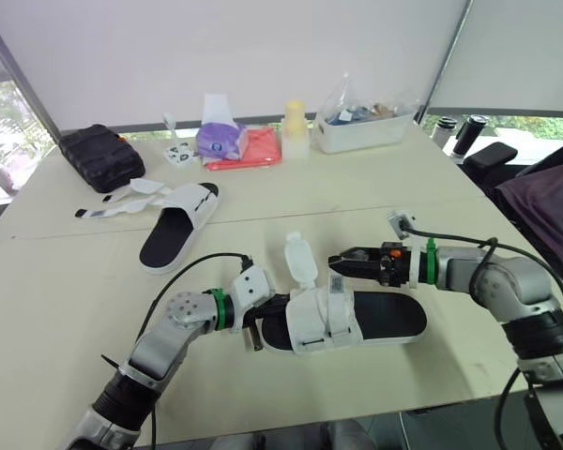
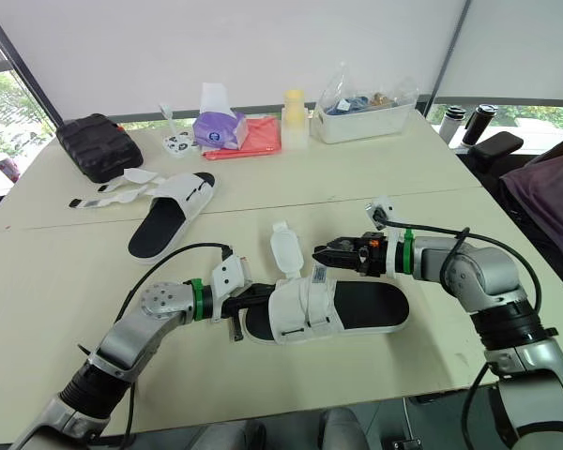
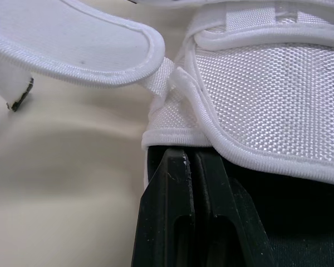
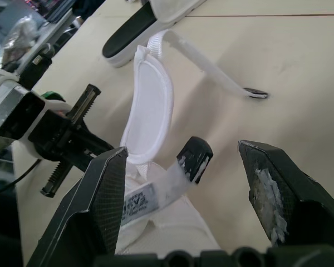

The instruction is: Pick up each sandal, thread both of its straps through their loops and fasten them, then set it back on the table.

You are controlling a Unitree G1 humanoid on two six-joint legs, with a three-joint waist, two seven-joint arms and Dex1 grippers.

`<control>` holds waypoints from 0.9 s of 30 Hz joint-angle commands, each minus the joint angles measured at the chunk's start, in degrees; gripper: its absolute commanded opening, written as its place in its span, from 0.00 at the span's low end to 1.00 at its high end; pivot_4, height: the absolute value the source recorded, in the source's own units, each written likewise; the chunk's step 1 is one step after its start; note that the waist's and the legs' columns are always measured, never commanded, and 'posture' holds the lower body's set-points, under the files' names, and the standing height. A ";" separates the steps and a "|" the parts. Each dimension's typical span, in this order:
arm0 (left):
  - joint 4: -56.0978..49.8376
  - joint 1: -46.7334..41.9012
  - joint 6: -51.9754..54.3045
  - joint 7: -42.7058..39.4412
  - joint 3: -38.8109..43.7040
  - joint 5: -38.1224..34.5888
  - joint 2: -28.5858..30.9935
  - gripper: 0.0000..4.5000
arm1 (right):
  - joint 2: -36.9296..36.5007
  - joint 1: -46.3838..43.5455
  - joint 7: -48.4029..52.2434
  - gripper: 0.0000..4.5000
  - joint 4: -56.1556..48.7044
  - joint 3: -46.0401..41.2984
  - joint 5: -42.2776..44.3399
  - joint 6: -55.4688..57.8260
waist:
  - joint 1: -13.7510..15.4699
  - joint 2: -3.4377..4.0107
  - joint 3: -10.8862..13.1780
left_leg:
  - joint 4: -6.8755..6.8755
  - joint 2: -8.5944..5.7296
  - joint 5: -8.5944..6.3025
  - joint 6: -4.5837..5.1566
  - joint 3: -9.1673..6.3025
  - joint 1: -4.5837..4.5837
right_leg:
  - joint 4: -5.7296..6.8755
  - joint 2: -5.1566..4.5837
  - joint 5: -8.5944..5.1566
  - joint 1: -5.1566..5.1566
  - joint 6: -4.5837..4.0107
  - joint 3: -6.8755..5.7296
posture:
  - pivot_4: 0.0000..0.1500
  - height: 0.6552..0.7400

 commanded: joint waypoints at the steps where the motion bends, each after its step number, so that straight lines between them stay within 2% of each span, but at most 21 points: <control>1: -1.53 1.08 0.21 0.13 0.89 0.16 0.46 0.03 | 0.98 -2.22 3.07 0.76 1.94 -0.58 -2.66 0.73 | 0.00 0.00 0.00 | 0.00 0.00 0.00 0.00 0.00 0.00 | 0.00 0.00 0.00 -0.01 0.00 0.01 | 1.00 1.00; 4: -2.41 1.84 0.60 0.17 0.77 0.05 0.57 0.03 | 1.86 -2.31 4.16 0.76 2.38 -1.99 -3.00 2.35 | -0.01 0.00 0.00 | -0.02 -0.01 0.00 0.00 0.00 0.00 | 0.00 0.00 0.00 -0.01 0.00 0.02 | 1.00 1.00; 6: -2.81 2.17 0.86 0.17 0.75 0.00 0.49 0.03 | 2.11 -1.80 4.71 0.64 1.41 -2.75 -3.02 3.39 | -0.01 0.00 0.00 | -0.02 -0.01 0.00 0.00 0.00 0.00 | 0.00 0.00 0.00 -0.03 0.00 0.02 | 1.00 1.00; 8: -2.92 2.22 0.99 0.14 0.73 -0.01 0.39 0.03 | 2.48 -1.36 4.75 0.47 0.69 -3.11 -3.46 3.82 | 0.00 0.00 0.00 | -0.03 -0.01 0.00 0.00 0.00 0.00 | 0.01 -0.01 0.00 -0.03 0.00 0.02 | 1.00 1.00; 12: -2.76 2.16 0.98 0.04 0.72 0.04 0.36 0.03 | 3.75 -1.18 5.04 0.01 -0.10 -6.08 -2.35 4.30 | -0.01 0.00 0.00 | -0.02 -0.01 0.00 0.00 0.00 0.00 | 0.01 0.00 0.00 -0.03 0.00 0.02 | 1.00 1.00; 18: -2.38 1.84 1.10 -0.18 0.64 0.06 0.26 0.03 | 5.18 -0.63 8.11 0.01 -4.49 -14.60 6.61 8.84 | 0.03 0.01 0.00 | -0.03 -0.01 -0.01 0.00 0.00 -0.01 | 0.01 0.00 0.00 -0.03 0.00 0.03 | 1.00 1.00; 27: -2.01 1.53 1.06 -0.23 0.45 0.21 -0.11 0.03 | 9.54 -1.41 3.51 0.01 -0.68 -11.58 -0.73 6.21 | -0.15 0.01 0.00 | -0.02 0.00 0.00 0.00 0.01 0.03 | 0.07 0.01 0.02 -0.03 -0.02 0.03 | 1.00 1.00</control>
